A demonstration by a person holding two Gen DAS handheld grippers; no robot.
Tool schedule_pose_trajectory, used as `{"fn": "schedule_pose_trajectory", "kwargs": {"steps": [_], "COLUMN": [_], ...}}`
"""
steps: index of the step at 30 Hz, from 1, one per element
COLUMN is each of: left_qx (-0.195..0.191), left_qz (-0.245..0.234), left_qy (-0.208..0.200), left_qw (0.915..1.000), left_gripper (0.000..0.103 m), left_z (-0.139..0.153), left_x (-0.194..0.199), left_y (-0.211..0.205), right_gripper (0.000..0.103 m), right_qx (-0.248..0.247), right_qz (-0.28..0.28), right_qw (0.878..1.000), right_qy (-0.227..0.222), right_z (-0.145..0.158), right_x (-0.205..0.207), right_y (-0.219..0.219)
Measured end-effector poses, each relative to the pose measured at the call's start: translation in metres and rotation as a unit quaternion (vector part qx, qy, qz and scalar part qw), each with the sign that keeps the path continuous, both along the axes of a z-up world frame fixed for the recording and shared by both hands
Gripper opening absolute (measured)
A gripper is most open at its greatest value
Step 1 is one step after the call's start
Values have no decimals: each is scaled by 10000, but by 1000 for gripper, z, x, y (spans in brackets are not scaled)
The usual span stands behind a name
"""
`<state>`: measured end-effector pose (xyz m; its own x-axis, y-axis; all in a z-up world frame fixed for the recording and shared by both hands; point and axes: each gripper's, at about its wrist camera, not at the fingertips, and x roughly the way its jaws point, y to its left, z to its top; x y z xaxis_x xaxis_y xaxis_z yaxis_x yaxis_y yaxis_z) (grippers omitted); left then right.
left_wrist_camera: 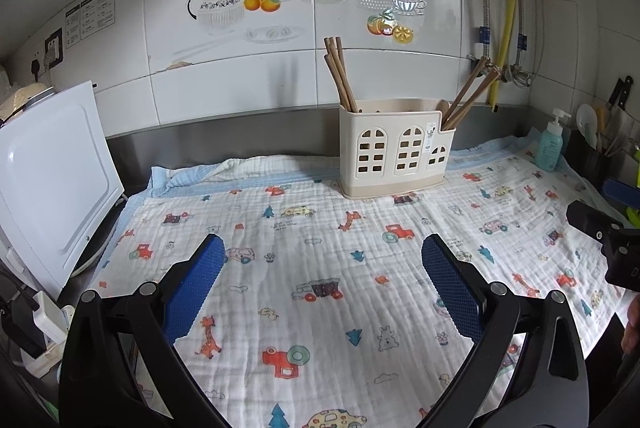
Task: Organize utensils
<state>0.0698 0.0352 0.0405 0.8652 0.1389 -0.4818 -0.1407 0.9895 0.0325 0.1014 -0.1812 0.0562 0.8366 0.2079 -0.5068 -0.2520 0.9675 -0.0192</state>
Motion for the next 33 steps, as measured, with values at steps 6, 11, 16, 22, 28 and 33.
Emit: {"fn": "schedule_pose_trajectory", "kwargs": {"steps": [6, 11, 16, 22, 28, 33], "left_qx": [-74, -87, -137, -153, -170, -215], "left_qz": [14, 34, 57, 65, 43, 12], "left_qy": [19, 15, -8, -5, 6, 23], "left_qw": [10000, 10000, 9999, 9999, 9998, 9998], "left_gripper": [98, 98, 98, 98, 98, 98], "left_z": [-1, -1, -1, -1, -1, -2], "left_x": [-2, -3, -6, -7, -7, -8], "left_y": [2, 2, 5, 5, 5, 4], "right_gripper": [95, 95, 95, 95, 95, 95], "right_qx": [11, 22, 17, 23, 32, 43], "right_qz": [22, 30, 38, 38, 47, 51], "right_qw": [10000, 10000, 10000, 10000, 10000, 10000], "right_qy": [-14, -12, -18, -11, -7, 6], "right_z": [2, 2, 3, 4, 3, 2], "right_x": [-3, -3, -5, -7, -7, -8], "right_y": [1, 1, 3, 3, 3, 2]}}
